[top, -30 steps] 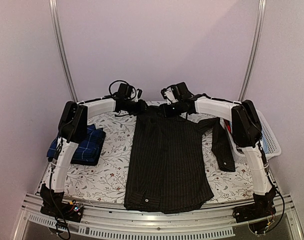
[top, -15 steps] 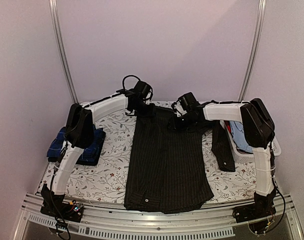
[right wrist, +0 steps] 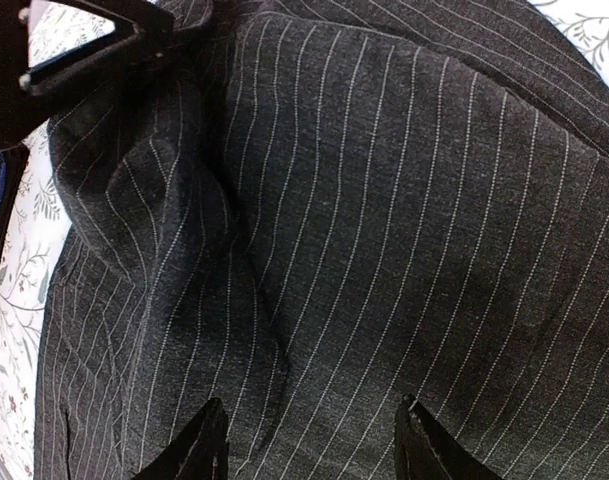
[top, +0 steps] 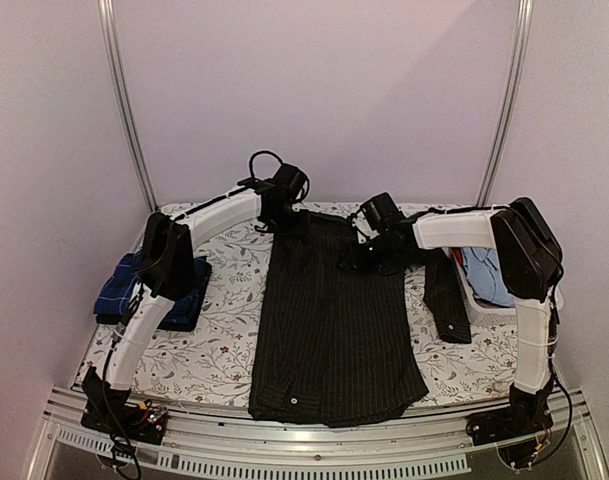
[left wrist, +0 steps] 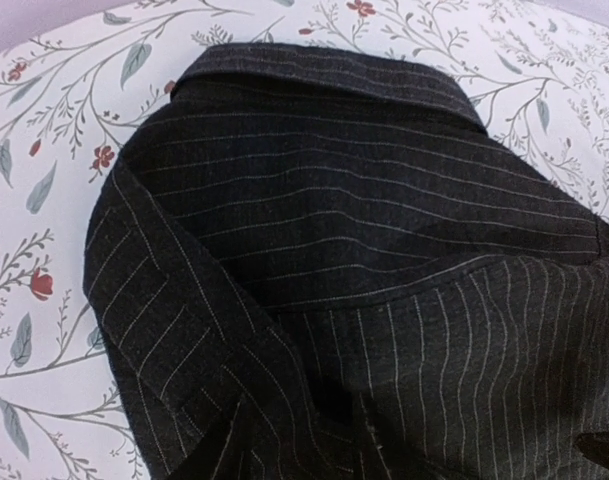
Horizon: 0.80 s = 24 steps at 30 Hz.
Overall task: Fold and stack the long sleeve shirts
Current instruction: Smooth out the 1/3-folded shirt at the center of the board.
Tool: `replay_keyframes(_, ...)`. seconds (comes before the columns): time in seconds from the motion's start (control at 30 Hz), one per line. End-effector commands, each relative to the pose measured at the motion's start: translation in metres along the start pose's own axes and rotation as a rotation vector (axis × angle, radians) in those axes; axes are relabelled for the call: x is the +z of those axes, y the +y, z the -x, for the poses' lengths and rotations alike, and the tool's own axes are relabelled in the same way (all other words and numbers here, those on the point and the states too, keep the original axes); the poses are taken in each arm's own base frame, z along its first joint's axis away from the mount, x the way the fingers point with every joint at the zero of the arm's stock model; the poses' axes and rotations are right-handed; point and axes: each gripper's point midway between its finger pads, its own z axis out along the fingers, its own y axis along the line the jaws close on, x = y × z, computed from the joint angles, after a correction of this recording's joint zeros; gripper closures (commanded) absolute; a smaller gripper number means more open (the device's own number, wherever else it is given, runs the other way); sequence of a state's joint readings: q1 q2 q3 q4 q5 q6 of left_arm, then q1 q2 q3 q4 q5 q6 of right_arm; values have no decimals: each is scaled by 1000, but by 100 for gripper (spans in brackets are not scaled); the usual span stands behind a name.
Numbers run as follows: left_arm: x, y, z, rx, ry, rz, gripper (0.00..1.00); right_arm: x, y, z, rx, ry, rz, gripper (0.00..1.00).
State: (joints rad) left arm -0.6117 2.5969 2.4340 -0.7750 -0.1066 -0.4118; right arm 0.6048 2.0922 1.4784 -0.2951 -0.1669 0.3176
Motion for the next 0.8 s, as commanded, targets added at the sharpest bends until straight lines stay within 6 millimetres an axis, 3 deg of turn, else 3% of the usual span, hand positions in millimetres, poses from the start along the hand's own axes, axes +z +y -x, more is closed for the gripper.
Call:
replay_keyframes(0.0, 8, 2, -12, 9, 37, 20, 66, -11, 16, 5, -14, -29, 32, 45)
replay_keyframes(0.17, 6, 0, -7, 3, 17, 20, 80, -10, 22, 1, -29, -24, 38, 45)
replay_keyframes(0.37, -9, -6, 21, -17, -82, -18, 100, -3, 32, -10, -46, -3, 45, 44)
replay_keyframes(0.77, -27, -4, 47, -84, -229, -127, 100, 12, 29, -11, -8, 1, 40, 45)
